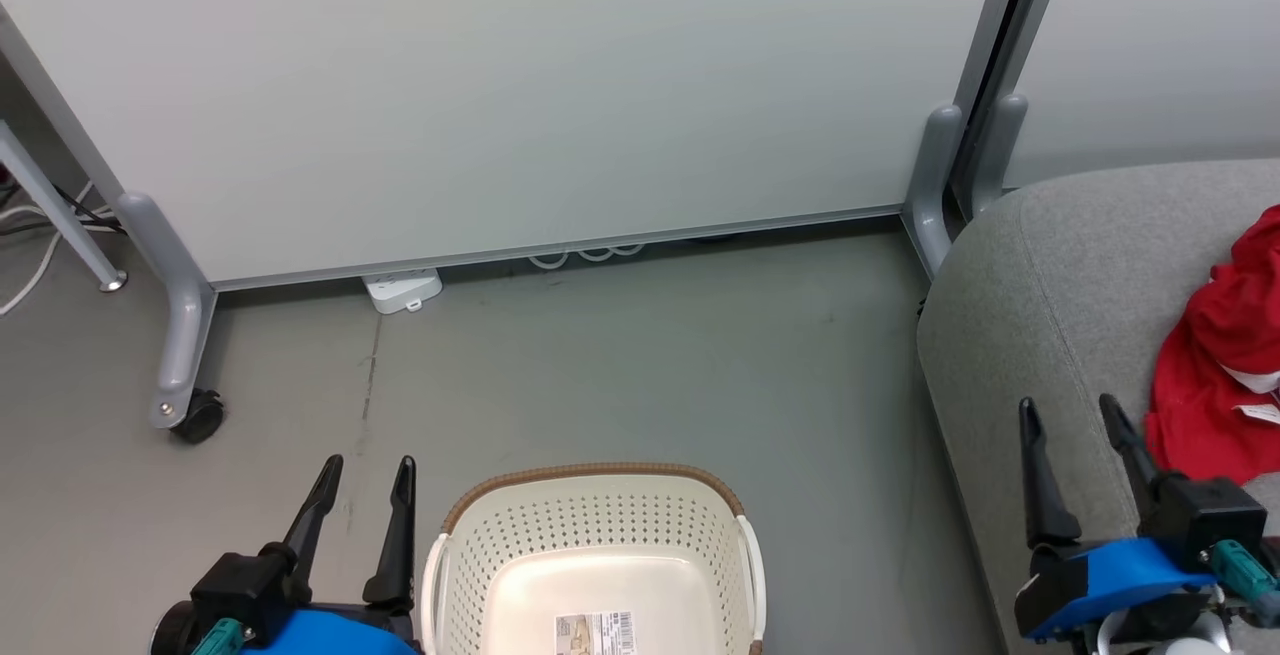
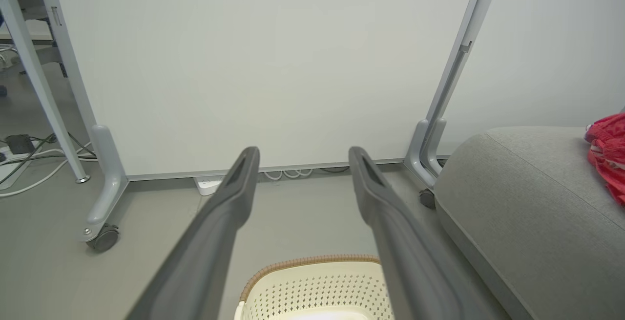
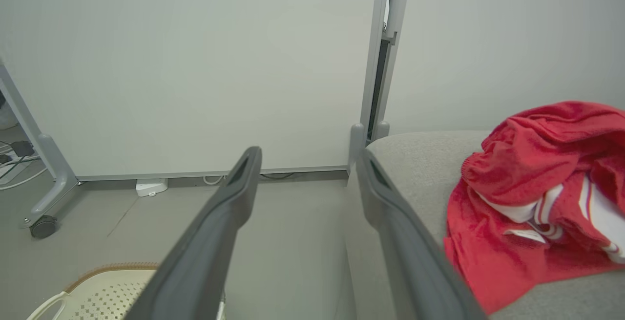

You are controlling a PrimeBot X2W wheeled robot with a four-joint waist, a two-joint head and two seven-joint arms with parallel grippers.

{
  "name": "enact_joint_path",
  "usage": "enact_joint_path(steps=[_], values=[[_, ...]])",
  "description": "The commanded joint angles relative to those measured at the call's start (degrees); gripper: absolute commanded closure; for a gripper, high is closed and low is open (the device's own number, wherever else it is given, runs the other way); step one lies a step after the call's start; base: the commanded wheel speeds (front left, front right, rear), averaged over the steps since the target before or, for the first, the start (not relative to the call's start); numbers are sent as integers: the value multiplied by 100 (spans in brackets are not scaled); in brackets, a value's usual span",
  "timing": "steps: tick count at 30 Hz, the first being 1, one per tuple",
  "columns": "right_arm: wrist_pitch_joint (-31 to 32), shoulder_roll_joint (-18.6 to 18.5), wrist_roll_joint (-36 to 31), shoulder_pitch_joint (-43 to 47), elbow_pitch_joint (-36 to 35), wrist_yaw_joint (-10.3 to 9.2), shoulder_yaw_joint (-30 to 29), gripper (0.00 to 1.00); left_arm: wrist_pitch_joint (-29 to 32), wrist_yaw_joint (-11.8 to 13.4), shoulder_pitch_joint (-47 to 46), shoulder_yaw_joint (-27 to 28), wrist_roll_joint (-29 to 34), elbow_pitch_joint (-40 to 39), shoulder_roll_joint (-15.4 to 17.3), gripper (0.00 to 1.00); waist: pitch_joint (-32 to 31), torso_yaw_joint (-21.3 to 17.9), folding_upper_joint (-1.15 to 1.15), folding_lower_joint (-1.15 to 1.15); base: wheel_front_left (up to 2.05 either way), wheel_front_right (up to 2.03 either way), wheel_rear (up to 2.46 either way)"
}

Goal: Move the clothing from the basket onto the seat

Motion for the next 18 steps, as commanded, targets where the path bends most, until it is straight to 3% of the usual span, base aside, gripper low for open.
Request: enact_joint_path(steps=[1, 18], values=[[-43, 37, 49, 148, -13, -6, 63, 0, -18, -25, 92, 88, -26, 20, 5, 0, -65, 35, 0, 1, 0, 0, 0], [-116, 73, 277, 438, 82, -6, 355, 0, -18, -25, 266, 186, -30, 193, 97, 0, -262, -2, 0, 1, 0, 0, 0]])
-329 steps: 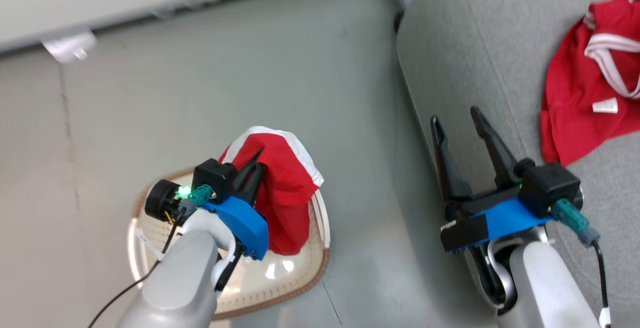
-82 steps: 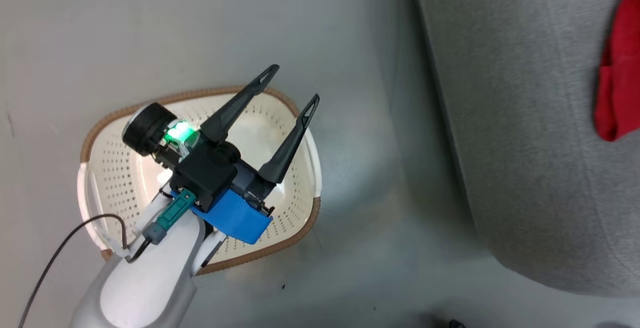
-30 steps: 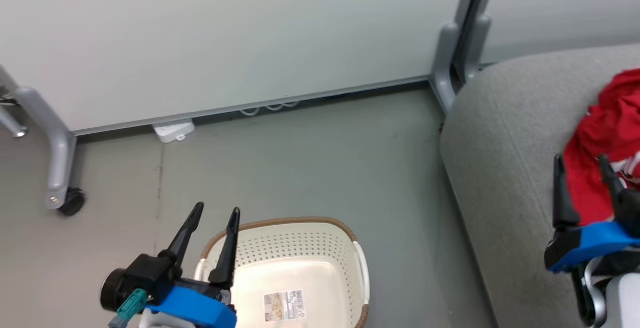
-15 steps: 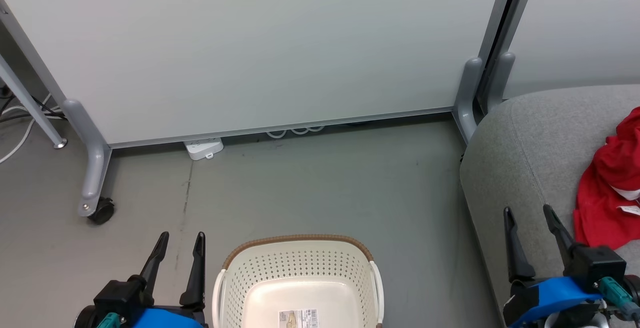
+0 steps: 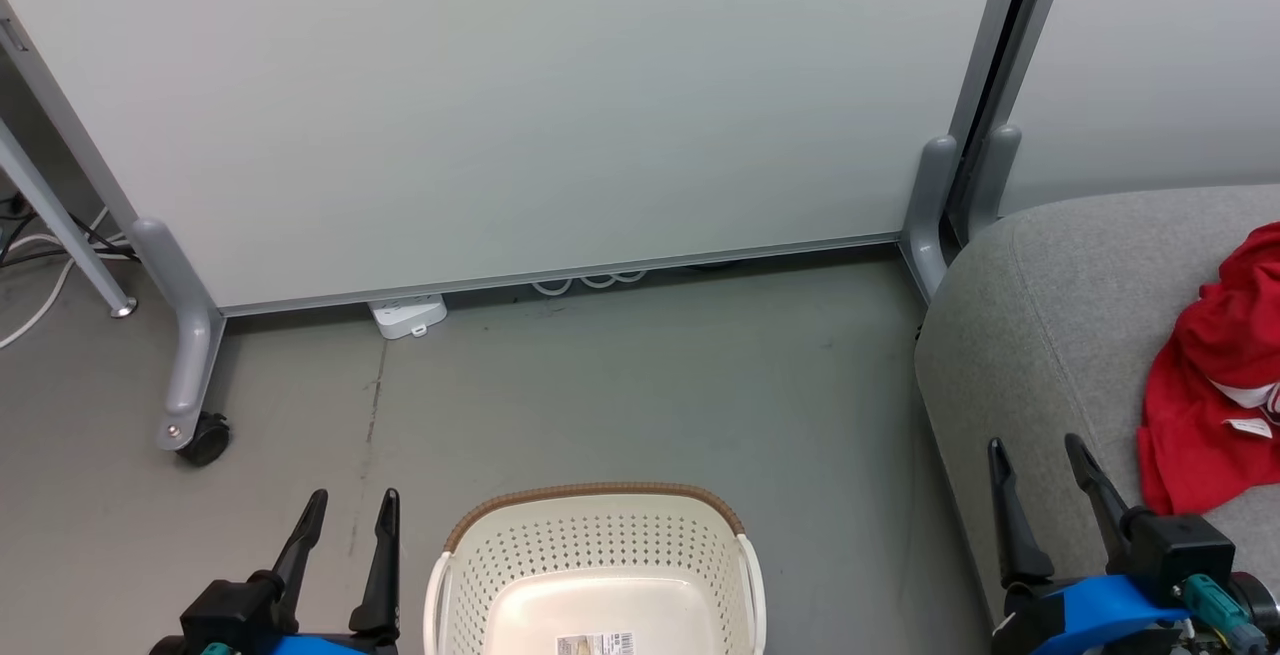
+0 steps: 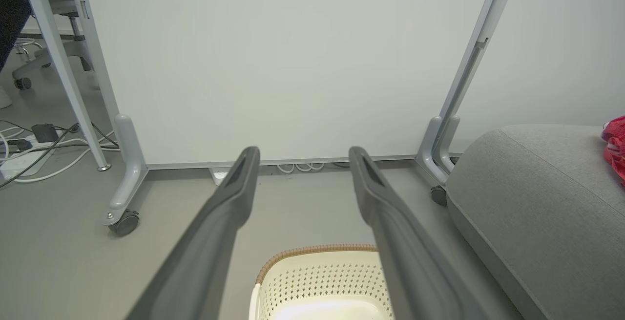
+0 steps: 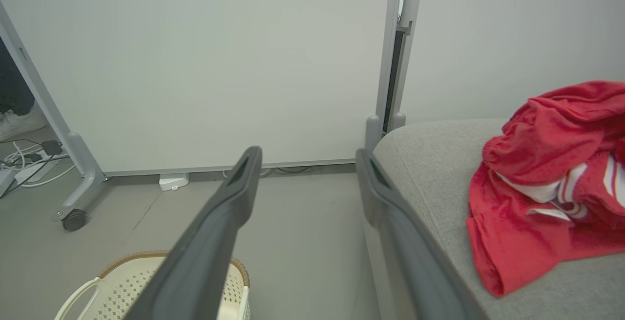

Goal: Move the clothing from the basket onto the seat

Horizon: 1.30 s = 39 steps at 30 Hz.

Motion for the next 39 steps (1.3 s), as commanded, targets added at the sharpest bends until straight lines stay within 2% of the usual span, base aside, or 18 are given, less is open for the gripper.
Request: enact_joint_path(steps=[1, 19, 20, 27, 39], values=[[-42, 19, 35, 83, 35, -6, 13, 0, -17, -25, 57, 25, -8, 21, 37, 0, -1, -9, 0, 0, 0, 0, 0], [-42, 20, 122, 36, 135, -6, 141, 0, -17, -25, 48, 47, -2, 107, -31, 0, -25, 7, 0, 0, 0, 0, 0], [-6, 1, 93, 5, 142, 1, 119, 100, 3, 2, 2, 18, -10, 116, -41, 100, -24, 7, 0, 0, 0, 0, 0], [53, 9, 153, 74, 525, 1, 99, 100, 55, 2, 184, 9, -91, 447, -131, 100, -24, 6, 0, 0, 0, 0, 0], [261, 9, 1604, -53, 534, 0, 43, 100, 400, -1, 101, 187, -1362, 280, -139, 100, -14, -5, 0, 0, 0, 0, 0]])
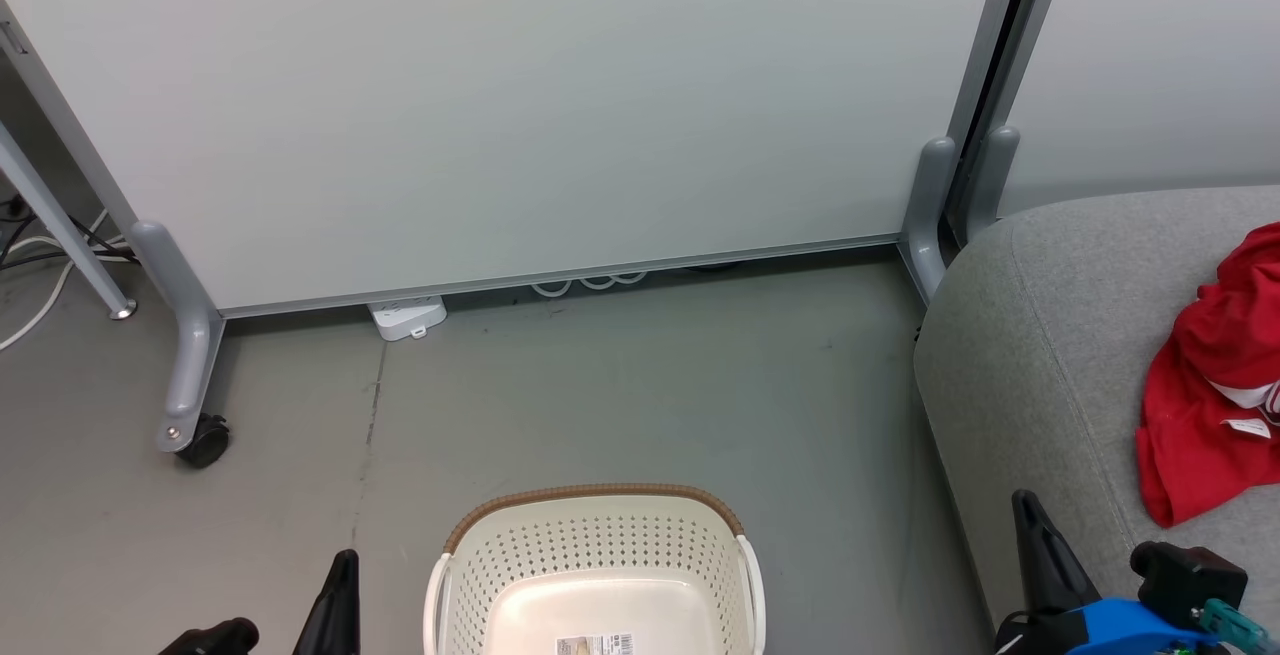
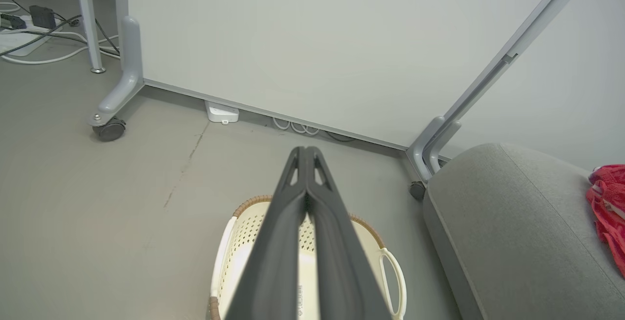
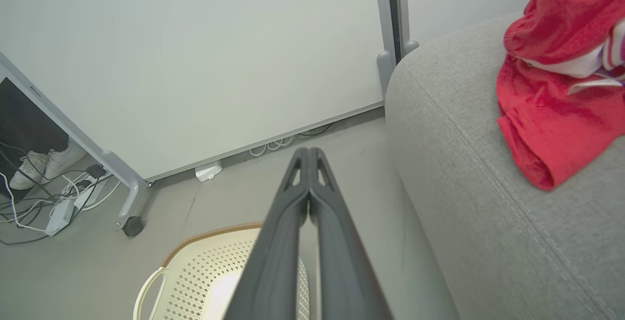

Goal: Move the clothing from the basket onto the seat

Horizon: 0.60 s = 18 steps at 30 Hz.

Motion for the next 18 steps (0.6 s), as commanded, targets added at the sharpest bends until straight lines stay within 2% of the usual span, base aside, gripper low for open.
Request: enact_joint_path(steps=[1, 18], values=[[32, -4, 282, -159, -93, -1, -18, 100, 55, -4, -157, 60, -241, -134, 35, 100, 1, -2, 0, 0, 0, 0, 0], [267, -4, 1994, -306, -92, -2, -75, 100, 453, -9, -253, 260, -1747, -332, 24, 100, 16, -18, 0, 0, 0, 0, 0]])
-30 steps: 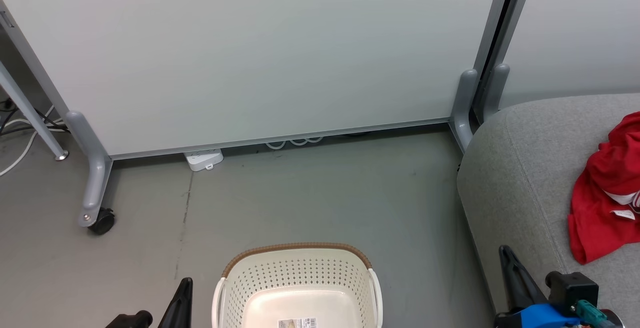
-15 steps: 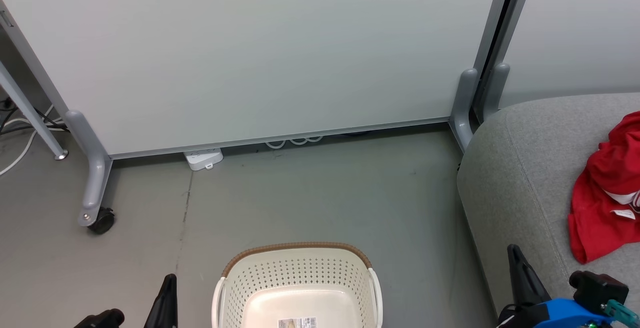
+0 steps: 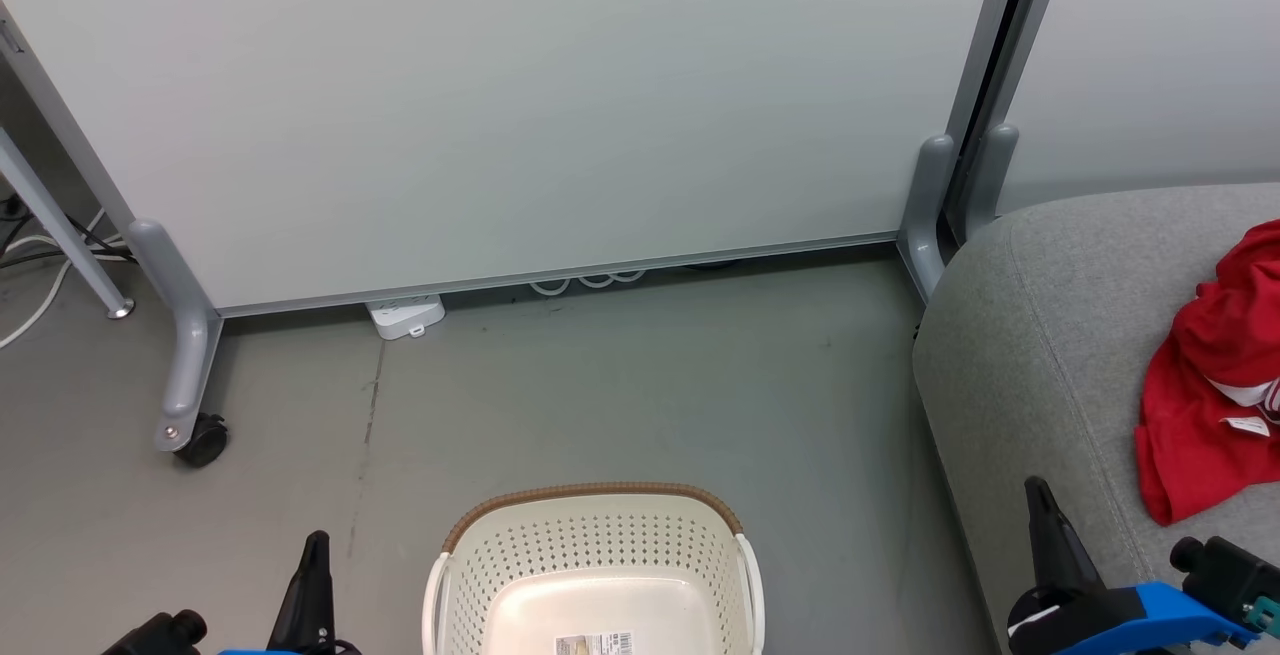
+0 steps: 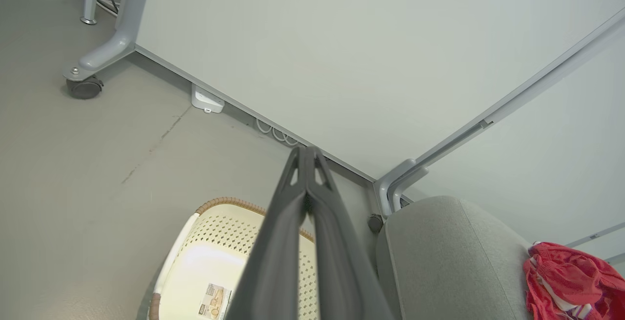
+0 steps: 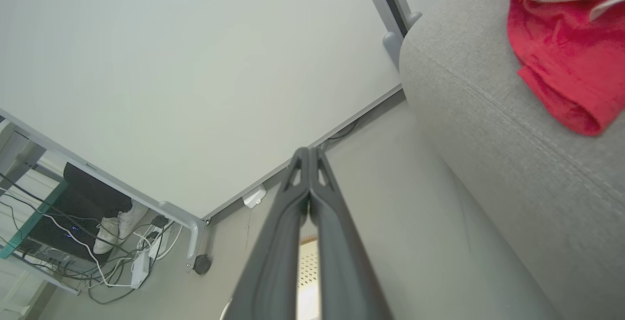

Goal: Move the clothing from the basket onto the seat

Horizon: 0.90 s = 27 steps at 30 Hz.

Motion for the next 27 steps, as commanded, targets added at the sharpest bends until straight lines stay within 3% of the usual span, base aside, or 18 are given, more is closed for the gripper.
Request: enact_joint_path(steps=[1, 27], values=[[30, -5, 248, -193, -82, -2, -25, 100, 51, -9, -166, 52, -217, -114, 29, 100, 1, -1, 0, 0, 0, 0, 0], [327, -5, 2315, -363, -65, -3, -100, 100, 542, -17, -279, 304, -2031, -347, 15, 100, 24, -27, 0, 0, 0, 0, 0]])
